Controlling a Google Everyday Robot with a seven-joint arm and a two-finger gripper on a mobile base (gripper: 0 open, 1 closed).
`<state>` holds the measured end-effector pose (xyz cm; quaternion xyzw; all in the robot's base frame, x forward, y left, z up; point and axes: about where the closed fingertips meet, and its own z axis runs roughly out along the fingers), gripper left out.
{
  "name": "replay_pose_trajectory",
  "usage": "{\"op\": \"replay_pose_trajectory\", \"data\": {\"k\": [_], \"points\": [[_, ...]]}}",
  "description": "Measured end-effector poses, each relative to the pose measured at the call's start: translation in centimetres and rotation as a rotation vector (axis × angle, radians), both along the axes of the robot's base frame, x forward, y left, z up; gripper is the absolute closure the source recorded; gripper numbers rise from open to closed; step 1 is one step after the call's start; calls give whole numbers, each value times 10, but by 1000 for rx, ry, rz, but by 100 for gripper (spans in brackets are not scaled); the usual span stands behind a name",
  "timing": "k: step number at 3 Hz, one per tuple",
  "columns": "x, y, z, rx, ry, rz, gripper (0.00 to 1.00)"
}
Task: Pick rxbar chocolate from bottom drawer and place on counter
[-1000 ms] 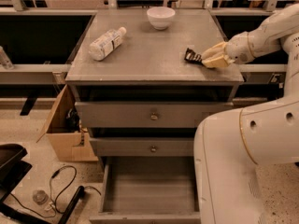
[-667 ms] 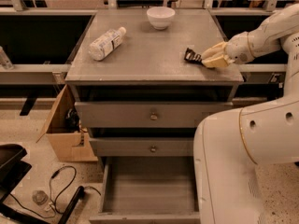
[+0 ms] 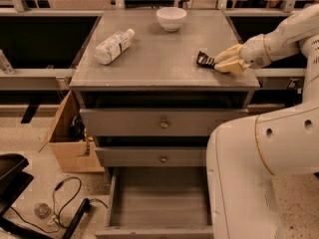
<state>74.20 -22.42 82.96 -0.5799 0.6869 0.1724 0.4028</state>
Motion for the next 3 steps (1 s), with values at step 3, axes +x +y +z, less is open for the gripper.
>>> {"op": "replay_pose_trajectory", "data": {"k": [3], "points": [[-19, 7, 55, -30, -83, 101, 0]]}}
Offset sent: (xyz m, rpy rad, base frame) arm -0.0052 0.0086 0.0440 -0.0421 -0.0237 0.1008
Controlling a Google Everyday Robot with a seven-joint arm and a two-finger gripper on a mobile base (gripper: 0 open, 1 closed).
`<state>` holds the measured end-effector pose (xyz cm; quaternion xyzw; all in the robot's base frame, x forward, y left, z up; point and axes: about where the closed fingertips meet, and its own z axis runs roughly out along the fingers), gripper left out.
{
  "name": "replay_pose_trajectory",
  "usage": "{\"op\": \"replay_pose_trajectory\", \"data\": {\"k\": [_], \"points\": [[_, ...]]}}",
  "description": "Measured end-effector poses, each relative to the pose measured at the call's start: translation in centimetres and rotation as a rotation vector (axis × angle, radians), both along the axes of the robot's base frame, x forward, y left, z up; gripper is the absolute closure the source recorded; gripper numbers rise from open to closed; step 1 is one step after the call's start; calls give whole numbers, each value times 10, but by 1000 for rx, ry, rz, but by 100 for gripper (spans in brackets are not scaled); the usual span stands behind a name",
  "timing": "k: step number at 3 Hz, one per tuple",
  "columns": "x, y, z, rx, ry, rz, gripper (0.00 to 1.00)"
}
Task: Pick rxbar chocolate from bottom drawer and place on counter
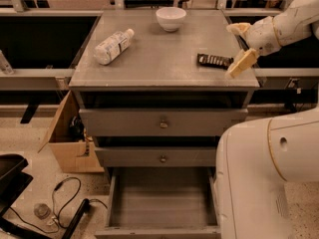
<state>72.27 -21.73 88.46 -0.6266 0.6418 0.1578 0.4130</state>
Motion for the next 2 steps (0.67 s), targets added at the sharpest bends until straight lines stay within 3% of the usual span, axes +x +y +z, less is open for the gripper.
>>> {"op": "replay_pose_trajectory", "data": {"k": [1, 2], "points": [[-28, -24, 61, 6, -106, -8, 0], [-62, -60, 135, 49, -276, -79, 0]]}}
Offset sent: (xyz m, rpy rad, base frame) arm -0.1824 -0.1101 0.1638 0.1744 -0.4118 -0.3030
